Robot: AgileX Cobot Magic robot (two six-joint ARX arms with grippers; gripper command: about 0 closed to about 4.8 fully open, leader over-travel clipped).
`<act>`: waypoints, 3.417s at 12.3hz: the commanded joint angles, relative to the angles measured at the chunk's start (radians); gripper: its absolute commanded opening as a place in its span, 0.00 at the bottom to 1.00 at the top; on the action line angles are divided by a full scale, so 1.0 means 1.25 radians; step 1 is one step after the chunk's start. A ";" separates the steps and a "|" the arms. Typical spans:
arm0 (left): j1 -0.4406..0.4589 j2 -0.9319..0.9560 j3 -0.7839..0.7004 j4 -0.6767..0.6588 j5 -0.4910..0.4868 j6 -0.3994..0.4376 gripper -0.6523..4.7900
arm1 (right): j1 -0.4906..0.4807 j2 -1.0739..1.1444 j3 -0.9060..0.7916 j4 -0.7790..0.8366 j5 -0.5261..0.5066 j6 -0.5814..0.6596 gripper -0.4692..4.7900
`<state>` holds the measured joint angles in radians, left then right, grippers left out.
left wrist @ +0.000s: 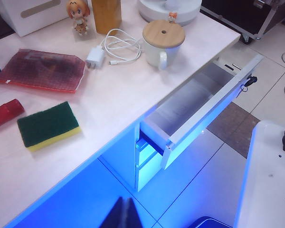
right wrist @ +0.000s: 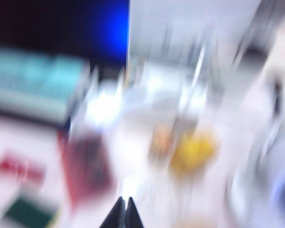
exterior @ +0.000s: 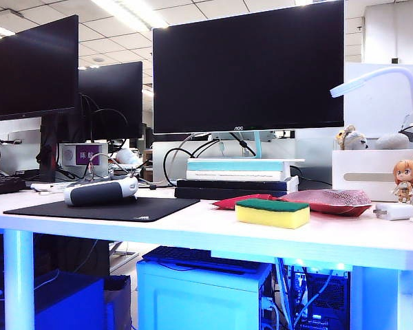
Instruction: Open the drawer, place the cleaning sponge inside, then close the drawer.
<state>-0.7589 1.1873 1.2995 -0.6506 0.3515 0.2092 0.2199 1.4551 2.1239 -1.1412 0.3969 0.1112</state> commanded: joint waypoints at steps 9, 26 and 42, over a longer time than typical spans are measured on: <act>0.001 -0.002 0.004 0.004 0.003 0.001 0.11 | -0.002 -0.136 -0.465 -0.043 -0.090 0.203 0.08; 0.001 -0.002 0.004 -0.018 0.003 0.001 0.11 | -0.033 -0.043 -1.173 0.408 -0.299 0.301 0.08; 0.001 -0.002 0.004 -0.027 0.003 0.001 0.11 | -0.033 0.063 -1.173 0.468 -0.320 0.301 0.08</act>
<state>-0.7582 1.1873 1.2995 -0.6933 0.3515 0.2092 0.1772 1.5368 0.6567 -0.5419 0.0090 0.4885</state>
